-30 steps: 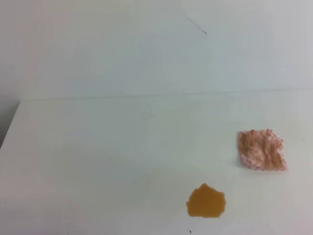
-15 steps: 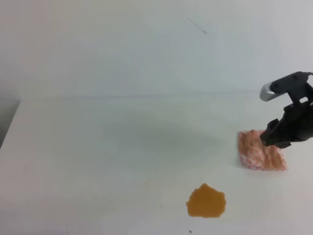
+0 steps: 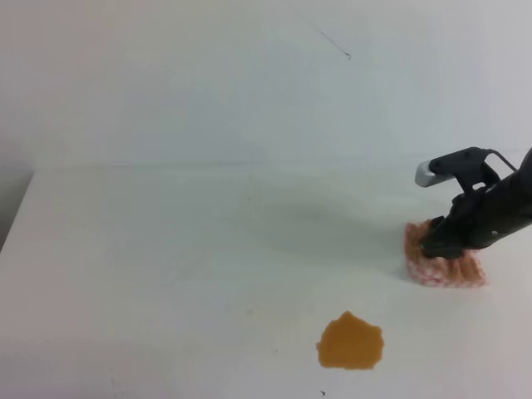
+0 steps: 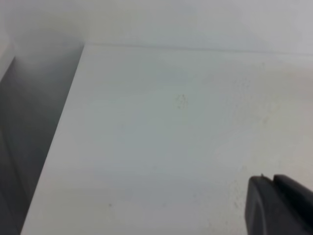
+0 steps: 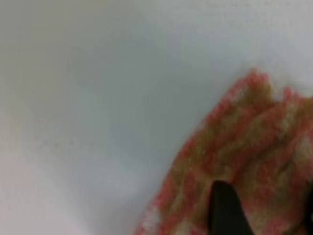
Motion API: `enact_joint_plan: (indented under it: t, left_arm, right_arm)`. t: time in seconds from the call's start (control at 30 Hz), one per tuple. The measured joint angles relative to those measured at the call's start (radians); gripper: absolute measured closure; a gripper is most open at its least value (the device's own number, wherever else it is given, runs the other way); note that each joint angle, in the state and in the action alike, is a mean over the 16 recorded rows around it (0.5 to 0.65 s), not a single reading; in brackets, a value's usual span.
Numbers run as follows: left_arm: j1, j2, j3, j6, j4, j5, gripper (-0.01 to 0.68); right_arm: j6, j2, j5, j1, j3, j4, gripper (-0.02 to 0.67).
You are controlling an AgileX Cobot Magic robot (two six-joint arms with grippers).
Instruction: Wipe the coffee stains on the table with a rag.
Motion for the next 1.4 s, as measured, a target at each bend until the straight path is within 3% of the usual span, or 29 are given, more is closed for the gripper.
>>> enact_joint_plan:
  t: [0.3, 0.53, 1.1, 1.4]
  left_arm:
    - [0.000, 0.000, 0.000, 0.001, 0.000, 0.000, 0.674]
    - [0.000, 0.002, -0.003, 0.000, 0.000, 0.001, 0.674]
    - [0.001, -0.020, 0.033, -0.001, 0.000, -0.011, 0.673]
    - [0.001, -0.013, 0.022, -0.001, 0.000, -0.007, 0.673]
  right_arm:
    - [0.008, 0.038, 0.031, 0.026, -0.014, 0.005, 0.496]
    - [0.027, 0.042, 0.090, 0.115, -0.016, 0.009, 0.604]
    - [0.141, 0.039, 0.144, 0.523, -0.018, -0.005, 0.621]
    - [0.319, 0.020, 0.223, 0.588, -0.013, -0.186, 0.626]
